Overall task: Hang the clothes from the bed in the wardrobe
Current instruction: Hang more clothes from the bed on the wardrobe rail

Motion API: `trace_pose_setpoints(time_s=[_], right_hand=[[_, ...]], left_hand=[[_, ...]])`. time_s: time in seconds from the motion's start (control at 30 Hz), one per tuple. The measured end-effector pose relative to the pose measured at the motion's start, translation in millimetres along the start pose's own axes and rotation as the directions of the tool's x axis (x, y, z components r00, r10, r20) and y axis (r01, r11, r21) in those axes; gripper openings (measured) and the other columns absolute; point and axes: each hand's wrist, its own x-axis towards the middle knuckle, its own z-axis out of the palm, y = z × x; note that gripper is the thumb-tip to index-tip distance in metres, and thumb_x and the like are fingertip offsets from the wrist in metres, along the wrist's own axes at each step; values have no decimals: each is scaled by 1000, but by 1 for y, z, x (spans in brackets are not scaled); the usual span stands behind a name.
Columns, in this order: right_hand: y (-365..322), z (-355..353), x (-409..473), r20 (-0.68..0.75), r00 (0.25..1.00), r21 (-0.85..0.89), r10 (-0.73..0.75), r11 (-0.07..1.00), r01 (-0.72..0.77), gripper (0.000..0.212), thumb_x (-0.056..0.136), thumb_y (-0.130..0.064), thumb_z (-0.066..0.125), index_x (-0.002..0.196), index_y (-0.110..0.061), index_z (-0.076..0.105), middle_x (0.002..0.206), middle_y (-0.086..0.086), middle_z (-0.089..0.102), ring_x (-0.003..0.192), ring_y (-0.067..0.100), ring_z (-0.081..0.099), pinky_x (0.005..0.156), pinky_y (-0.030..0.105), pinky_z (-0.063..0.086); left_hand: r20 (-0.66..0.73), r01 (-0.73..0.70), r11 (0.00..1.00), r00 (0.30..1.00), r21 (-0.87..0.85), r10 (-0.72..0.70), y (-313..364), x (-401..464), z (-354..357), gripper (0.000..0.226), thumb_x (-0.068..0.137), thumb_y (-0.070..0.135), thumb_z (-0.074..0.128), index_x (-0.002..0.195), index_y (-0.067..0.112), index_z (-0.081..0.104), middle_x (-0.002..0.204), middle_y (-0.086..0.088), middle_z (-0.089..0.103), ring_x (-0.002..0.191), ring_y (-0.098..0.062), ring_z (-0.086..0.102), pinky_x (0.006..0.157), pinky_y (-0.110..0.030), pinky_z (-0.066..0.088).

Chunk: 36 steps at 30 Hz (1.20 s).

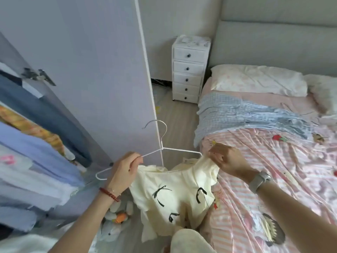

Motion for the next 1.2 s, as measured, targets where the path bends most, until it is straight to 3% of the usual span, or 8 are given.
trace_pose_setpoints(time_s=[0.13, 0.3, 0.47, 0.6, 0.77, 0.9, 1.0, 1.2], right_hand=[[-50, 52, 33, 221, 944, 6, -246, 968, 251, 23, 90, -34, 52, 103, -18, 63, 104, 2, 63, 95, 24, 61, 80, 34, 46], [-131, 95, 77, 361, 750, 130, -555, 826, 548, 28, 94, -25, 45, 117, -16, 57, 114, 0, 63, 104, 20, 60, 89, 30, 43], [-229, 103, 116, 373, 457, 254, -807, 563, 787, 26, 95, -23, 42, 107, -8, 60, 99, 6, 59, 78, 28, 59, 66, 28, 39], [-318, 95, 132, 337, 332, 378, -881, 449, 810, 22, 95, -21, 41, 93, -6, 57, 69, -1, 57, 66, 28, 52, 63, 33, 39], [-426, 89, 128, 299, 331, 540, -895, 445, 715, 33, 94, -17, 42, 63, -23, 34, 54, -7, 35, 61, 20, 39, 61, 35, 33], [-507, 98, 118, 285, 444, 568, -850, 523, 636, 33, 90, -16, 42, 58, -20, 36, 58, -5, 42, 70, 23, 46, 65, 33, 37], [-567, 110, 114, 285, 537, 584, -794, 588, 559, 29, 86, -15, 42, 57, -14, 39, 58, -1, 44, 69, 26, 46, 57, 29, 34], [-684, 141, 102, 212, 622, 640, -754, 588, 494, 37, 85, -12, 42, 51, -16, 29, 54, 0, 35, 65, 26, 43, 59, 29, 31]], left_hand=[[-127, 163, 982, 981, 100, -150, -29, -50, -50, 26, 86, 17, 42, 72, 4, 59, 70, -2, 56, 66, -13, 51, 63, -20, 36], [-355, 339, 919, 900, 203, -253, -48, -106, -107, 45, 86, 28, 33, 77, -3, 64, 75, -16, 61, 73, -24, 57, 68, -34, 44], [-649, 572, 786, 695, 236, -311, -57, -147, -173, 29, 89, 15, 45, 82, -2, 68, 77, -15, 65, 77, -25, 56, 75, -34, 42], [-810, 737, 655, 482, 168, -334, -59, -177, -228, 34, 90, 24, 42, 95, 2, 68, 90, -15, 66, 85, -35, 58, 81, -43, 46], [-909, 862, 492, 296, 121, -295, -66, -206, -300, 28, 95, 22, 46, 114, 10, 64, 112, -12, 63, 111, -33, 50, 98, -41, 34], [-945, 927, 373, 147, 28, -293, -76, -233, -350, 30, 93, 17, 48, 121, 11, 57, 126, -13, 51, 120, -32, 41, 103, -45, 30], [-951, 965, 259, 48, -35, -306, -88, -252, -385, 33, 92, 17, 47, 124, 8, 53, 128, -17, 46, 119, -36, 38, 101, -47, 30], [-947, 981, 173, -26, -85, -319, -126, -274, -462, 40, 95, 27, 43, 129, 6, 44, 131, -18, 41, 119, -34, 37, 98, -45, 29]])
